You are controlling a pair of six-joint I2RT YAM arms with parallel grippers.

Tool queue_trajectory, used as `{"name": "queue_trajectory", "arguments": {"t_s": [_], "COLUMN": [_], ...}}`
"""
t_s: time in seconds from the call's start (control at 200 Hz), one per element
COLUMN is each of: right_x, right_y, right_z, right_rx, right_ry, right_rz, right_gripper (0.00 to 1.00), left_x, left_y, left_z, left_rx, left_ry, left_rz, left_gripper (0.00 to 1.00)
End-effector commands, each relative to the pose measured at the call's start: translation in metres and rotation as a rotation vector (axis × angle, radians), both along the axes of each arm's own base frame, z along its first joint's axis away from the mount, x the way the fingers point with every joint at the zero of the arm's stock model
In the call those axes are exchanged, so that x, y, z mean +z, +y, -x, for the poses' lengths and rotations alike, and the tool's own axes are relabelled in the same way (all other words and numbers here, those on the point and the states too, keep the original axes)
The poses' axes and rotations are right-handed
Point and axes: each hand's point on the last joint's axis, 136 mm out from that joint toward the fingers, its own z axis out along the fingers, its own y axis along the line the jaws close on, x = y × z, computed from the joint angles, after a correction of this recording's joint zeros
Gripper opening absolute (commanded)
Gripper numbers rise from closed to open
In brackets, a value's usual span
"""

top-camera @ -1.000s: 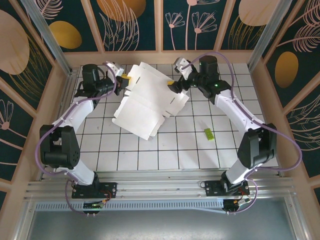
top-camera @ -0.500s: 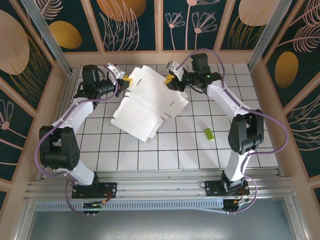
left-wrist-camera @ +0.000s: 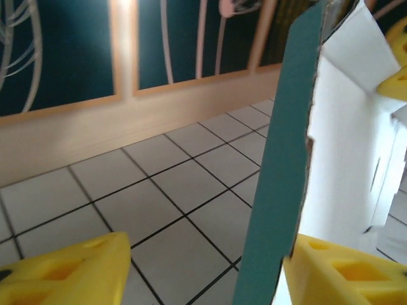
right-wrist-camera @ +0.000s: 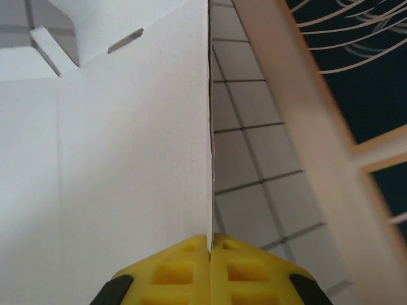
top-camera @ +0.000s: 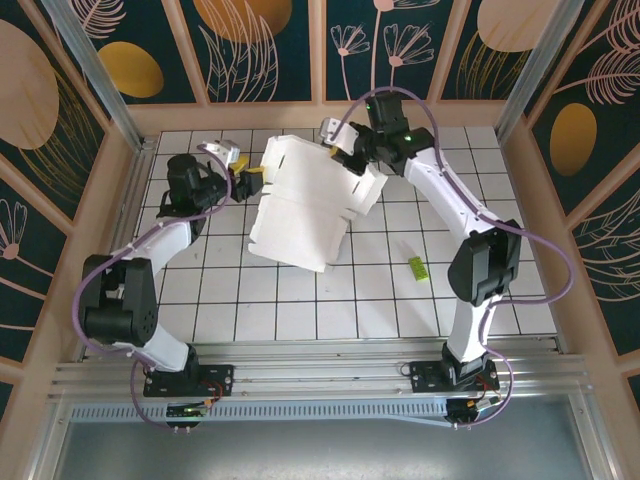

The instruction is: Fold the paper box

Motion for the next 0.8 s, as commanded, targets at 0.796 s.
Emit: {"name": "queue_trajectory", "arguments": {"t_s": [0.796], "right_x": [-0.115], "right_y": [-0.004], "right_z": [0.006], "right_rx": [-0.06], "right_ry": [-0.341], "right_rz": [0.413], "right_gripper": [0.03], "left_x": [-0.046], "left_y": [-0.065], "left_z": [0.007], "left_rx": [-0.089], "left_ry": [-0.264], "left_rz": [-0.377], "left_gripper": [0.69]}}
